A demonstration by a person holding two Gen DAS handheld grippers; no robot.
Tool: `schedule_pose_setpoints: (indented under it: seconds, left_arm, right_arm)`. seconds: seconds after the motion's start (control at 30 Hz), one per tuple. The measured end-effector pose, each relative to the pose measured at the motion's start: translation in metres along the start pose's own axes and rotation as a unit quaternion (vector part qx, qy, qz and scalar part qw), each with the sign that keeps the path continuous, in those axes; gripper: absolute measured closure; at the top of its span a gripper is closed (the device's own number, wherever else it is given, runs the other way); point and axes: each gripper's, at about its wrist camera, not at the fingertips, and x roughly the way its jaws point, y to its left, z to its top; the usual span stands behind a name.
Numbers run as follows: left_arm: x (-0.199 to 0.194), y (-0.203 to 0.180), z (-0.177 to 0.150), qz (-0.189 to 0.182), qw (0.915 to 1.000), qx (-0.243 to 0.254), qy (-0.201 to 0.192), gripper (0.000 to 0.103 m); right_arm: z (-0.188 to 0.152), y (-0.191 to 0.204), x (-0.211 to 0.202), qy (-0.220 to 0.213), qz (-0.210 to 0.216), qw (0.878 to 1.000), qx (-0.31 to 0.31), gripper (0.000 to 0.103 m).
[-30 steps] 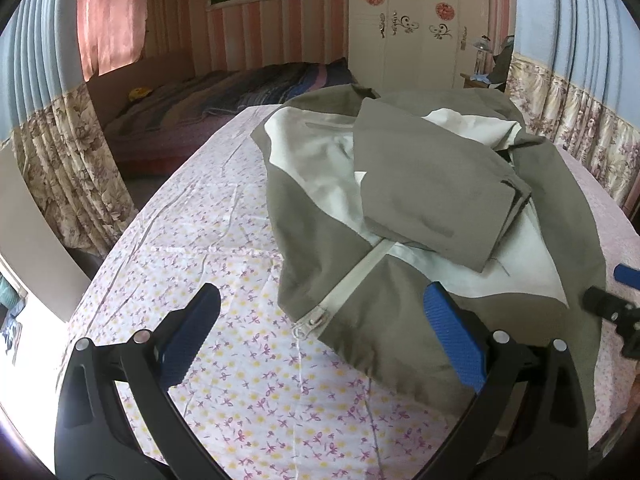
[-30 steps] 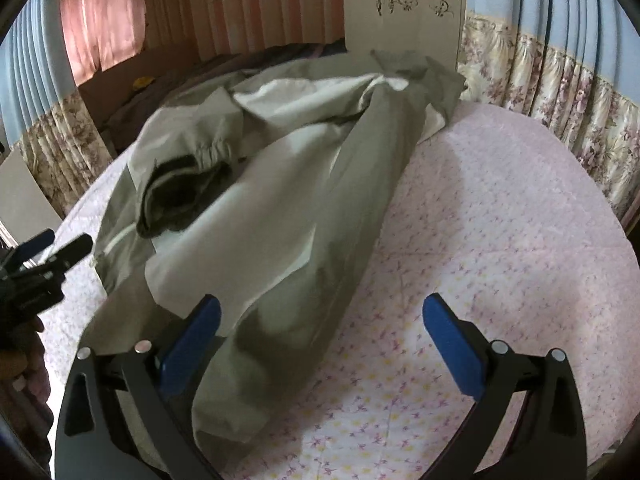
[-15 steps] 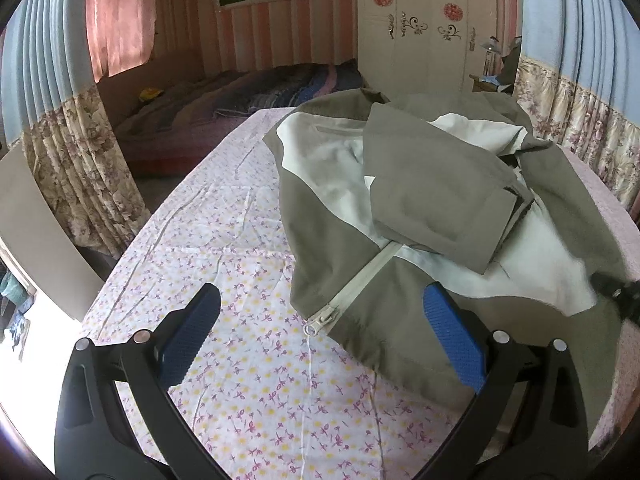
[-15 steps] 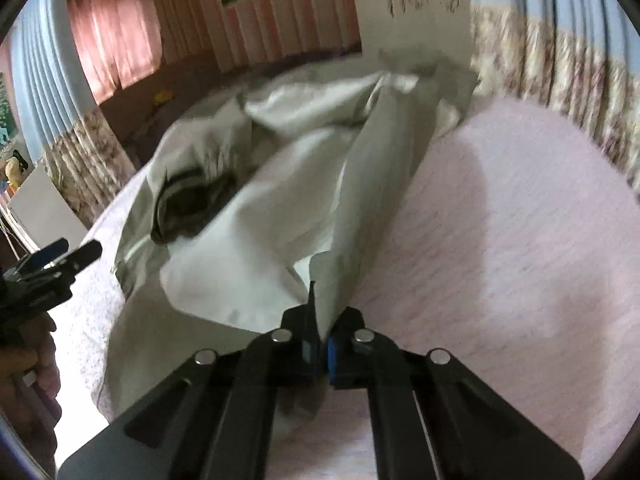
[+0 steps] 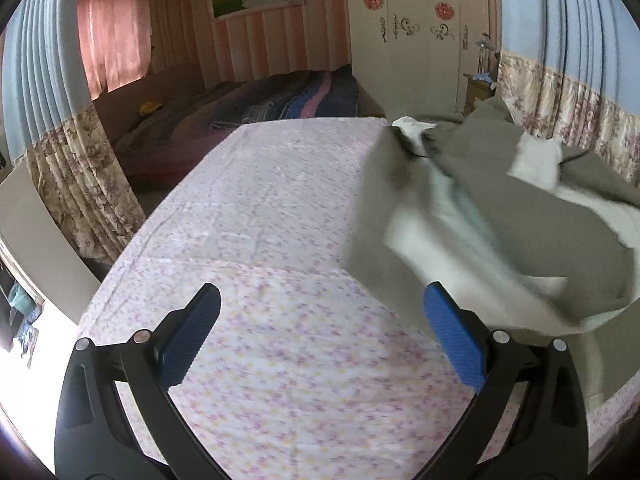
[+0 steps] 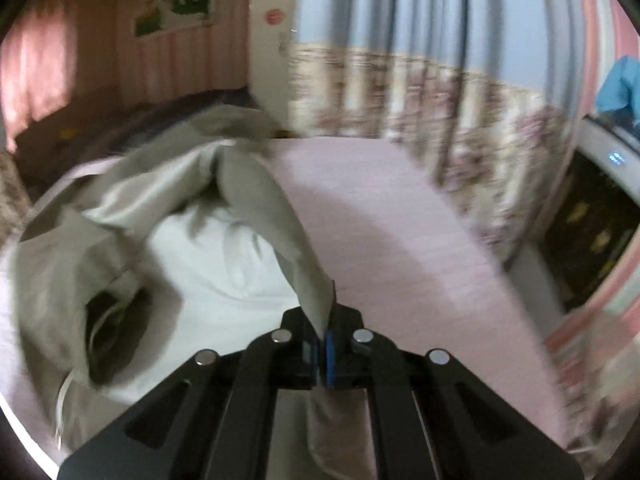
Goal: Fold large clothes
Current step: 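Grasp the jacket edge with the right gripper and lift it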
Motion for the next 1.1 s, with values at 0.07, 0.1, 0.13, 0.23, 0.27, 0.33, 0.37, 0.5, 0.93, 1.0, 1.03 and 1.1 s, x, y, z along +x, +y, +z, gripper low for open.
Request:
schedule_pose_setpoints:
  seconds: [0.07, 0.1, 0.13, 0.23, 0.27, 0.33, 0.37, 0.5, 0.93, 1.0, 1.03, 1.1]
  left_arm:
    - [0.004, -0.013, -0.004, -0.004, 0.9999, 0.007, 0.008, 0.003]
    - [0.007, -0.023, -0.009, -0.009, 0.9998, 0.014, 0.014, 0.003]
    - [0.010, -0.029, -0.012, -0.015, 0.9995, 0.020, 0.020, 0.003]
    - [0.018, -0.038, -0.023, -0.049, 0.9978, 0.026, 0.037, 0.003]
    - [0.021, -0.039, -0.027, -0.056, 0.9973, 0.028, 0.037, 0.003]
    - [0.029, -0.042, -0.030, -0.063, 0.9964, 0.038, 0.043, 0.003]
    - [0.033, -0.044, -0.030, -0.066, 0.9960, 0.043, 0.042, 0.003]
    - [0.044, -0.057, -0.019, -0.080, 0.9938, 0.070, 0.032, 0.003]
    - [0.068, -0.120, 0.006, -0.190, 0.9736, 0.118, 0.044, 0.073]
    - [0.062, -0.121, 0.015, -0.192, 0.9728, 0.123, 0.043, 0.092]
    - [0.056, -0.119, 0.021, -0.190, 0.9729, 0.125, 0.041, 0.095]
    - [0.044, -0.114, 0.031, -0.181, 0.9743, 0.131, 0.026, 0.098]
  right_arm:
    - [0.006, -0.021, 0.010, 0.001, -0.002, 1.000, 0.002, 0.100]
    - [0.009, -0.026, 0.015, 0.009, 0.006, 1.000, -0.002, 0.098]
    - [0.009, -0.027, 0.016, 0.011, 0.013, 1.000, -0.010, 0.097]
    - [0.002, -0.024, 0.010, -0.002, 0.007, 1.000, -0.031, 0.074]
    - [-0.001, -0.025, 0.008, -0.009, 0.005, 0.999, -0.031, 0.050]
    - [-0.006, -0.029, 0.008, -0.016, 0.025, 0.999, -0.019, 0.032]
    - [-0.011, -0.035, 0.007, -0.014, 0.028, 0.999, -0.014, 0.031]
    - [-0.032, -0.046, 0.013, 0.019, 0.037, 0.999, 0.005, 0.023]
    - [-0.060, -0.019, 0.028, 0.076, 0.101, 0.992, -0.014, 0.094]
    - [-0.051, -0.017, 0.018, 0.057, 0.105, 0.993, -0.021, 0.097]
    - [-0.046, -0.018, 0.013, 0.047, 0.107, 0.993, -0.019, 0.098]
    - [-0.033, -0.021, -0.004, 0.019, 0.114, 0.993, -0.013, 0.099]
